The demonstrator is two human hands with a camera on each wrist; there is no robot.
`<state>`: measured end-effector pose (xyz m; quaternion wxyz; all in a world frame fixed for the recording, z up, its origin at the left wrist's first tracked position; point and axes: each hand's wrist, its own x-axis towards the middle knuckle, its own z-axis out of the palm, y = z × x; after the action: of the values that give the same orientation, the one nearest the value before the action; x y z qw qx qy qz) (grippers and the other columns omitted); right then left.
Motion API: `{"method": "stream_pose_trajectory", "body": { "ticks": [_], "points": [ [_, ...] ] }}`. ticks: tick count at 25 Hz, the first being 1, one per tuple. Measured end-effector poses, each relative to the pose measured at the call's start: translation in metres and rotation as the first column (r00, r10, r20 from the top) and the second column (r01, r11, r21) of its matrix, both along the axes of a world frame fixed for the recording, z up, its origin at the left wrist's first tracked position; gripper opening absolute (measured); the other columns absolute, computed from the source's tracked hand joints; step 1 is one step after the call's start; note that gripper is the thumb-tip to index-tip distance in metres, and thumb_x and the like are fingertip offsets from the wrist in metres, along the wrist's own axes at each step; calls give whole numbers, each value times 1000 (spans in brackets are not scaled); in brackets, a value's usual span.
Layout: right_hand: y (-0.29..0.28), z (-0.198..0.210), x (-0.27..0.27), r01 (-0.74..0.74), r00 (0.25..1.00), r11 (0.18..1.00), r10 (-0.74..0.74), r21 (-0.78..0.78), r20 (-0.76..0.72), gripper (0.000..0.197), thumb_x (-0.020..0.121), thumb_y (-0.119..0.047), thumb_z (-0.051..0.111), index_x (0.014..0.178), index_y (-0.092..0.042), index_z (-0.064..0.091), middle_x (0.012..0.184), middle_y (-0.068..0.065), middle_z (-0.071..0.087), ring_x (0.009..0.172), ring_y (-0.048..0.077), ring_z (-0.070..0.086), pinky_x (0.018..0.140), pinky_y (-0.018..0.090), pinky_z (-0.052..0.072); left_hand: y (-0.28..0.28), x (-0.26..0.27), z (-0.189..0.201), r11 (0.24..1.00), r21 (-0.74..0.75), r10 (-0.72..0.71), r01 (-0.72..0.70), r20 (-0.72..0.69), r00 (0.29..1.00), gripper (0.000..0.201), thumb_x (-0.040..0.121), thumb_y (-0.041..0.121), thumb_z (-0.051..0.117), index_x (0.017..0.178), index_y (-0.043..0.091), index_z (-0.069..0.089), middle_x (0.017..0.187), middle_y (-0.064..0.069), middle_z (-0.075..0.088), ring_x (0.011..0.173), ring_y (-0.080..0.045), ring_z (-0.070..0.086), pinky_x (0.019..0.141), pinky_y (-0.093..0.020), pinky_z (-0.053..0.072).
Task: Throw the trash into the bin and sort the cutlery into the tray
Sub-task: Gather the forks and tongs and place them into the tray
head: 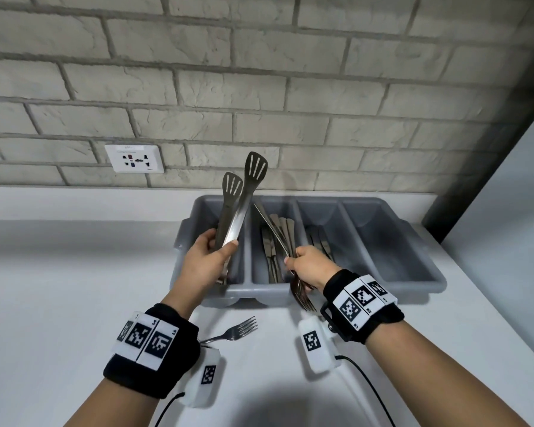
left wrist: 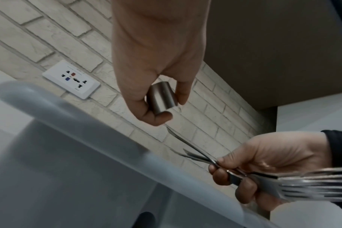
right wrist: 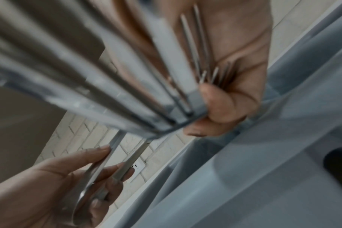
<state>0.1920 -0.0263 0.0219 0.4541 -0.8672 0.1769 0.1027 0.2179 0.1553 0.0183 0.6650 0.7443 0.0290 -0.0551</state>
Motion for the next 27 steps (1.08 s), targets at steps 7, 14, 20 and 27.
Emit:
{"method": "stream_pose_trajectory", "body": {
  "ticks": [7,14,20,27],
  "points": [
    [-47,3,-15,94,995,995,-95,17,35,29,93,-15,50,64,-15,47,56,2,46,35,10,42,28,14,29,-16,-6,6,998,-56,-20,18,-27,999,46,87,17,61,131,14,48,92,0,62,78,-20,60,74,-34,57],
    [-86,9,-33,190,978,974,-199,126,64,27,93,-13,50,66,-14,49,61,5,48,31,7,44,29,16,30,-39,-15,12,994,-84,-65,63,-28,997,40,83,8,56,123,9,51,76,-5,57,58,-20,54,53,-28,49],
    [-134,18,-55,328,934,936,-341,125,104,32,94,-10,47,62,-13,47,56,5,42,26,10,42,26,8,26,-122,-32,29,928,-291,-288,234,-158,945,10,90,9,47,97,6,53,70,-8,54,48,-13,60,41,-22,49],
    [-202,15,-82,483,861,868,-495,116,117,29,91,-5,47,63,-13,46,58,8,39,37,18,39,30,11,31,-238,-36,17,842,-262,-528,472,-221,820,26,89,2,33,108,13,47,66,-4,38,52,-17,44,44,-23,38]
  ]
}}
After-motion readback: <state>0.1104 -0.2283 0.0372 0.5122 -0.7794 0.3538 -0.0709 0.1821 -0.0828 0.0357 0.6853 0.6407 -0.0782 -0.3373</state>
